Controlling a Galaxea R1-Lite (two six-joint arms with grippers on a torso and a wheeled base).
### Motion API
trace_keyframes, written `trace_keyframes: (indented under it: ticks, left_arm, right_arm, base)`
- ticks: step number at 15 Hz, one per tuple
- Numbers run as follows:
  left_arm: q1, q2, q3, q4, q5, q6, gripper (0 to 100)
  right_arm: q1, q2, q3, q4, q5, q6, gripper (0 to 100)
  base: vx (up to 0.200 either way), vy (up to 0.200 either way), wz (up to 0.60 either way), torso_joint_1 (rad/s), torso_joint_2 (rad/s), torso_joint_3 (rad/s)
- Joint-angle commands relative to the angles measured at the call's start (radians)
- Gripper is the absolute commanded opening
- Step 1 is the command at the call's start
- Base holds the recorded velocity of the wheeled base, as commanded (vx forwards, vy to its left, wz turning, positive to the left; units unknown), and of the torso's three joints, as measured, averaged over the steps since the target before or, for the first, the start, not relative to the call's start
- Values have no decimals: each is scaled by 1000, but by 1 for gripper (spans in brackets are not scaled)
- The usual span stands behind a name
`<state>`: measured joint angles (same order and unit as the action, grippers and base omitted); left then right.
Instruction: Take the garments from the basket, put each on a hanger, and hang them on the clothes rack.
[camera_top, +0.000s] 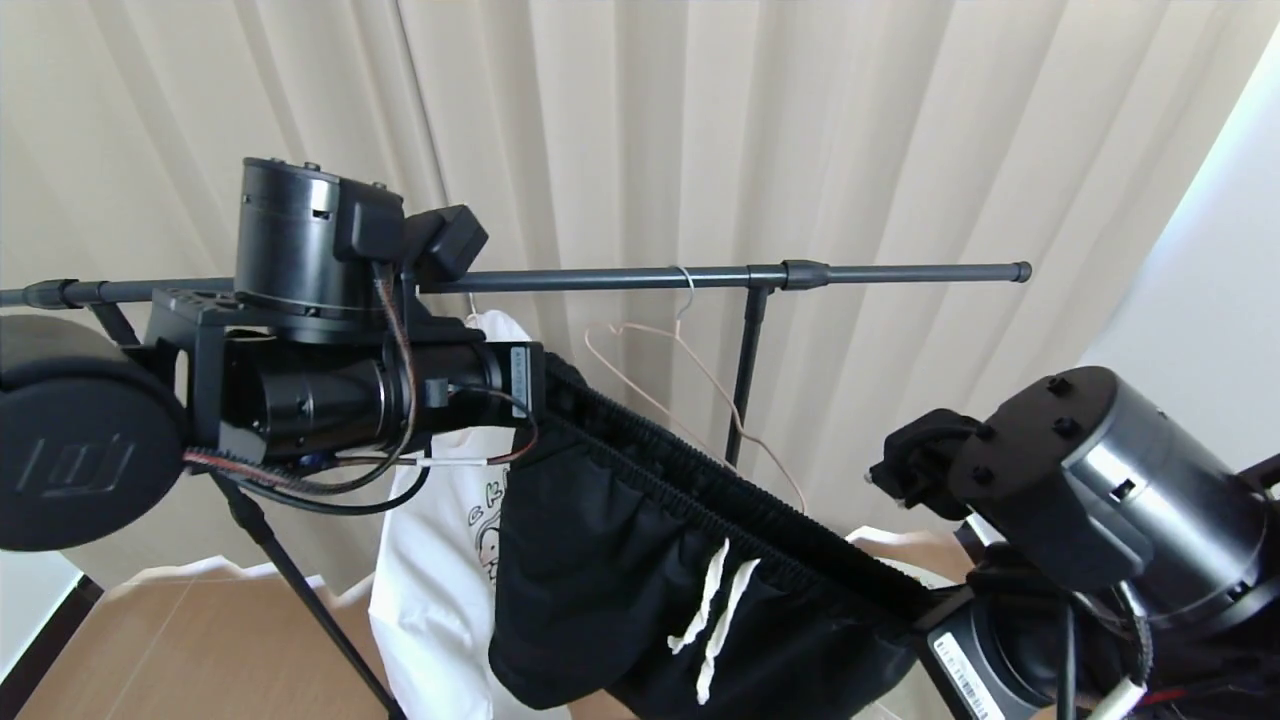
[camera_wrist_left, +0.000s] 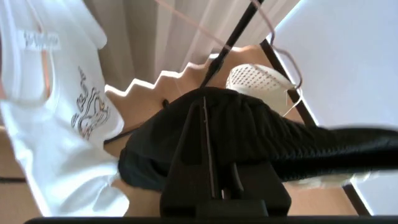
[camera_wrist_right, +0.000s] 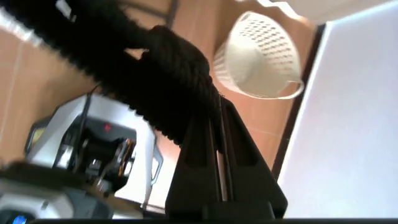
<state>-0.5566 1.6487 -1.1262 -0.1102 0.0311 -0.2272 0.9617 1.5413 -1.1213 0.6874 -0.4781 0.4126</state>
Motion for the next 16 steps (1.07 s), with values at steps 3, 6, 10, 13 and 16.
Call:
trace_keyframes:
  ticks: [3,6,10,13,16]
  left_arm:
    - [1,172,-199,-2,-62,3,0]
    - [1,238,-284,-2,-82,2,0]
    - [9,270,-334,-6,-120,-1,0]
    - [9,272,-359,-6,-146,-3,0]
    - [14,272,-360,-2,-146,-3,0]
  right_arm:
    - [121,3,-18,-19,131,12,0]
    - [157,51,-48,-95,168,98,0]
    - [177,128,-101,-160,168,180,0]
    - [198,204,-203,-160,168,262,0]
    - [195,217,-226,-160,168,284,0]
  base:
    - [0,0,0,0,0,0]
    - [0,0,0,0,0,0]
    - [0,0,0,0,0,0]
    - [0,0,0,0,0,0]
    - [0,0,0,0,0,0]
